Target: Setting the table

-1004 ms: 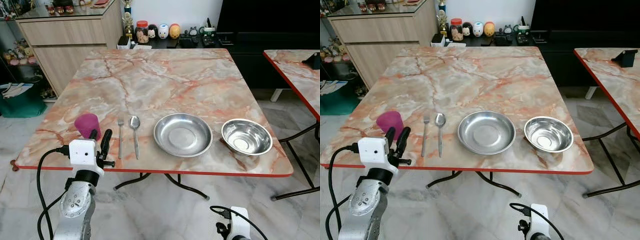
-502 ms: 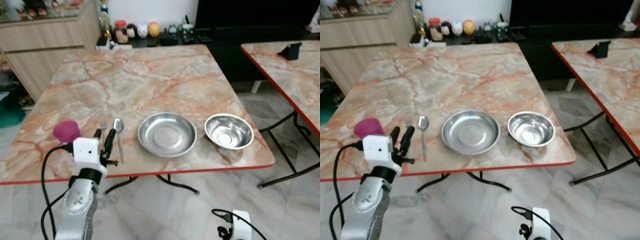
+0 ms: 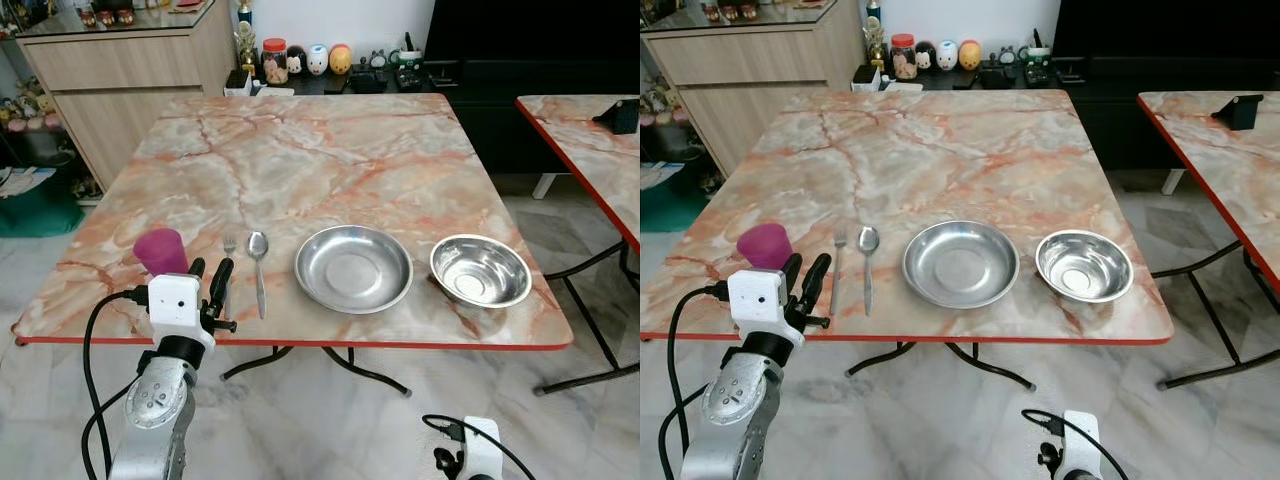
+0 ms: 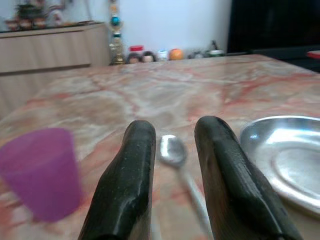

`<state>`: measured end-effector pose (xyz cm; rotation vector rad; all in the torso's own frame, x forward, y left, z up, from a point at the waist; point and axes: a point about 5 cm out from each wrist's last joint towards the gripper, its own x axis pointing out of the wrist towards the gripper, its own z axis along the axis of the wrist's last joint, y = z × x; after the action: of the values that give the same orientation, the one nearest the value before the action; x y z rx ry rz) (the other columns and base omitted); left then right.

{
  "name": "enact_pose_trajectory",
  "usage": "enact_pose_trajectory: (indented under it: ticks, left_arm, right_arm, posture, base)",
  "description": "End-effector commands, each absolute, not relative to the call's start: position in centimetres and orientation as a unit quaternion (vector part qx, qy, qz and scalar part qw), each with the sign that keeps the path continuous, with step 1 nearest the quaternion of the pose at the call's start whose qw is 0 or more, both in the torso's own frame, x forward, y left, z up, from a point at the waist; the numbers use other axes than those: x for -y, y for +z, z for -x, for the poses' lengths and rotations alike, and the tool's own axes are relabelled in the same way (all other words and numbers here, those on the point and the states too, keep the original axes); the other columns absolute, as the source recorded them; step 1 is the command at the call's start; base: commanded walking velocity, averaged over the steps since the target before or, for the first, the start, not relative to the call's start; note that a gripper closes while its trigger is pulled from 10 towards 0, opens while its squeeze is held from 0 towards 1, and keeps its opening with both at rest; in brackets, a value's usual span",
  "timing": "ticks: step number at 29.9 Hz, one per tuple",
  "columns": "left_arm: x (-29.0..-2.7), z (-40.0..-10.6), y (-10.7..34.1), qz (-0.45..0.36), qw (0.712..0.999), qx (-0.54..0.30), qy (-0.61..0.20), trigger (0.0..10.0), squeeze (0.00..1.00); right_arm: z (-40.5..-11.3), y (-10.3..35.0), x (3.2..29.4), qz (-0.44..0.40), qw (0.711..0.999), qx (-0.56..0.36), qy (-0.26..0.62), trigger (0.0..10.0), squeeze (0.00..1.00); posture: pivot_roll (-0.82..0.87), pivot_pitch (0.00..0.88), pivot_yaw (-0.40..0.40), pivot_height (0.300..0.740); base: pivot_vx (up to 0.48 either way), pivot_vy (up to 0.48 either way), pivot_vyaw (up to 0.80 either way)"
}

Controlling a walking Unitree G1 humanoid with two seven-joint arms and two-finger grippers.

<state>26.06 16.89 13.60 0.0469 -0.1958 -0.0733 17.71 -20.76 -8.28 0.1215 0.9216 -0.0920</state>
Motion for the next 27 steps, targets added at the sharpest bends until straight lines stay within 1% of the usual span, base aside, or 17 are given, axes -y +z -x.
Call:
enact_pose_trajectory:
  ticks: [1, 11, 16, 20, 22, 27]
  left_arm:
    - [-16.89, -26.1, 13.43, -0.015, 0.995, 0.094, -0.039, 10.0, 0.0]
    - [-16.78, -26.03, 13.19, -0.003, 0.995, 0.084, -0.05, 10.0, 0.0]
    - [-16.78, -26.04, 13.29, -0.007, 0.995, 0.087, -0.048, 10.0, 0.0]
    - [-16.73, -26.08, 13.32, -0.003, 0.995, 0.088, -0.049, 10.0, 0.0]
    - [-16.69, -26.1, 13.31, -0.002, 0.995, 0.087, -0.05, 10.0, 0.0]
    - [-16.59, -26.16, 13.24, 0.006, 0.995, 0.084, -0.051, 10.0, 0.0]
  right_arm:
    - [-17.69, -8.3, 20.73, -0.056, 0.893, -0.445, -0.043, 10.0, 0.0]
    - [-17.69, -8.29, 20.78, -0.056, 0.892, -0.445, -0.044, 10.0, 0.0]
    - [-17.68, -8.31, 20.75, -0.059, 0.892, -0.447, -0.043, 10.0, 0.0]
    - [-17.68, -8.31, 20.77, -0.063, 0.891, -0.447, -0.046, 10.0, 0.0]
    - [-17.79, -8.23, 20.78, -0.058, 0.894, -0.443, -0.042, 10.0, 0.0]
    - [-17.78, -8.24, 20.84, -0.059, 0.893, -0.444, -0.045, 10.0, 0.0]
  posture:
    - [-0.04, 0.0, 0.015, 0.74]
    - [-0.03, 0.0, 0.01, 0.74]
    - [-0.03, 0.0, 0.008, 0.74]
    - [-0.03, 0.0, 0.008, 0.74]
    - [-0.03, 0.0, 0.006, 0.74]
    - [-0.03, 0.0, 0.008, 0.74]
  base:
    - [0.0, 0.0, 0.0]
    - [0.0, 0.0, 0.0]
    - [0.0, -0.393, 0.0]
    - [0.0, -0.43, -0.7]
    - [0.0, -0.42, 0.0]
    - [0.0, -0.052, 0.0]
